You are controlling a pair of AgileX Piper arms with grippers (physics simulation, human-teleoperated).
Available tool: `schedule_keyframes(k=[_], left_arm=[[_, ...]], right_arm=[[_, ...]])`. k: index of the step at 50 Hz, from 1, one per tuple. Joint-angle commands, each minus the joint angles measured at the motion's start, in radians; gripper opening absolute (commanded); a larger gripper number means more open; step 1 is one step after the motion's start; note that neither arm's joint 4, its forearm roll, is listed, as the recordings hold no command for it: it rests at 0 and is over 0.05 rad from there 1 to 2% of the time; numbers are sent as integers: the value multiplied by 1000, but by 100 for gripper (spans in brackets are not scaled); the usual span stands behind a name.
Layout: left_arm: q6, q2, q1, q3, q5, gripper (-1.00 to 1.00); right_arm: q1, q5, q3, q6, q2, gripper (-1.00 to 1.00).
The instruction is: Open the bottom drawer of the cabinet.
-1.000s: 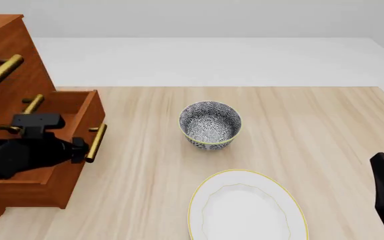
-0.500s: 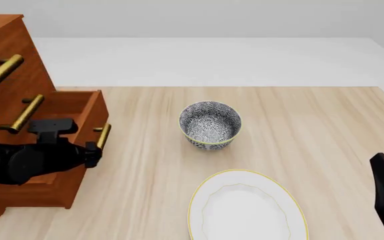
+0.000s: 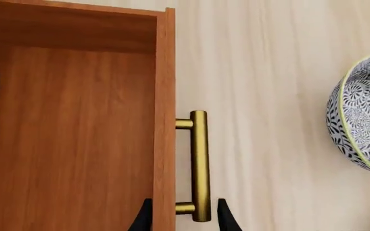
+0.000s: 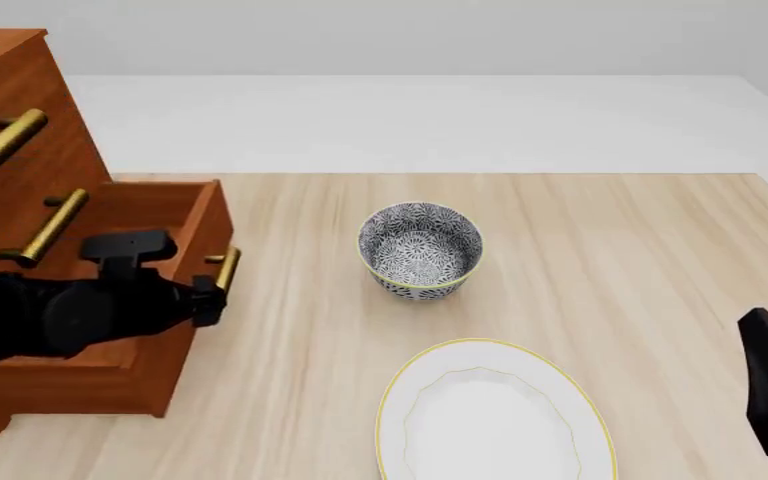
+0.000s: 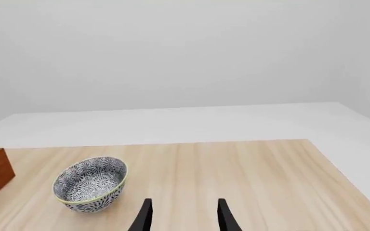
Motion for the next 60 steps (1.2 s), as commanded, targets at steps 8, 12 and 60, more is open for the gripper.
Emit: schedule_keyframes(k=[8, 12, 60], left_arm=[[15, 62, -57, -54, 1, 100], [20, 73, -64, -55, -4, 100], [24, 106, -185, -110, 15, 100]], right_arm=[[-5, -4, 3, 3, 0, 100], [-6, -1, -2, 4, 0, 100], [-32, -4, -1, 8, 0, 100]])
